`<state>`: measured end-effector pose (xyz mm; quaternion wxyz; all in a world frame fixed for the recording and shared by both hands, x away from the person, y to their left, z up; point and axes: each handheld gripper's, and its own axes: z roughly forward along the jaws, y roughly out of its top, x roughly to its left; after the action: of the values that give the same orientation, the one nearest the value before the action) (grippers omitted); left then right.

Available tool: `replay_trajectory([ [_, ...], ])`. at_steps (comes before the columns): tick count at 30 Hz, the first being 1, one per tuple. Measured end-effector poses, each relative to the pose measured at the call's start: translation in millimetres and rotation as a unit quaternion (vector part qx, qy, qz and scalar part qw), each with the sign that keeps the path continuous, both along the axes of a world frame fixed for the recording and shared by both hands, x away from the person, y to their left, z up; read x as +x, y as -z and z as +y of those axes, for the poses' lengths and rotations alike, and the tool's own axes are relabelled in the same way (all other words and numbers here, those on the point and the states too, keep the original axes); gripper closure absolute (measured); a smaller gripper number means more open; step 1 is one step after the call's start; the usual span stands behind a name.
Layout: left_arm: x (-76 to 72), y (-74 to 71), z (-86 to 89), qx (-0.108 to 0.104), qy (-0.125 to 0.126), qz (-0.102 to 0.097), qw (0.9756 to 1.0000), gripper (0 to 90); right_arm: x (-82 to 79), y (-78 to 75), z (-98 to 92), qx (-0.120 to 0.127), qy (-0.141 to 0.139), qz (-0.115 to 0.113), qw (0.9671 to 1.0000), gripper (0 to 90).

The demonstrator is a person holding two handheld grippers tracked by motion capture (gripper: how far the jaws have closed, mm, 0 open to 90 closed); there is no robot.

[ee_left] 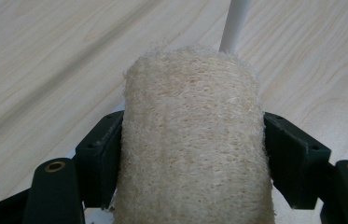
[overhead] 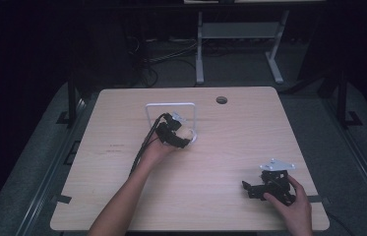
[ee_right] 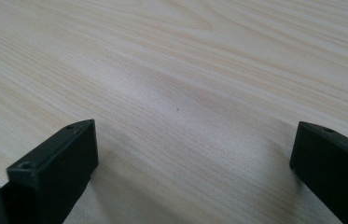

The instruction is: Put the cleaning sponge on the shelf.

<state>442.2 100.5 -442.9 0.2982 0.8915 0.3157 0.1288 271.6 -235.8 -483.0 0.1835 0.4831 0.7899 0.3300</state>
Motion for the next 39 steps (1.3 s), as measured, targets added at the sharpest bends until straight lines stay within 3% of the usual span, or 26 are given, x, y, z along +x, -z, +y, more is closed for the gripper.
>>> replay_trajectory([
  [15, -9.9, -16.0, 10.5, -0.041, -0.014, -0.024, 0.9988, 22.0, 0.0, 0.0, 0.0, 0.0, 0.0, 0.0, 1.0, 0.7],
  [25, -20.8, -26.8, 18.6, -0.062, -0.014, -0.037, 0.9972, 28.1, 0.0, 0.0, 0.0, 0.0, 0.0, 0.0, 1.0, 0.7],
  [28, -26.4, -33.5, 21.6, -0.075, -0.01, -0.045, 0.9961, 35.8, 0.0, 0.0, 0.0, 0.0, 0.0, 0.0, 1.0, 0.7],
  [32, -35.5, -41.5, 23.7, -0.091, 0.003, -0.047, 0.9947, 52.6, 0.0, 0.0, 0.0, 0.0, 0.0, 0.0, 1.0, 0.7],
  [39, -48.5, -45.0, 25.7, -0.104, 0.039, -0.015, 0.9937, 89.9, 0.0, 0.0, 0.0, 0.0, 0.0, 0.0, 1.0, 0.7],
])
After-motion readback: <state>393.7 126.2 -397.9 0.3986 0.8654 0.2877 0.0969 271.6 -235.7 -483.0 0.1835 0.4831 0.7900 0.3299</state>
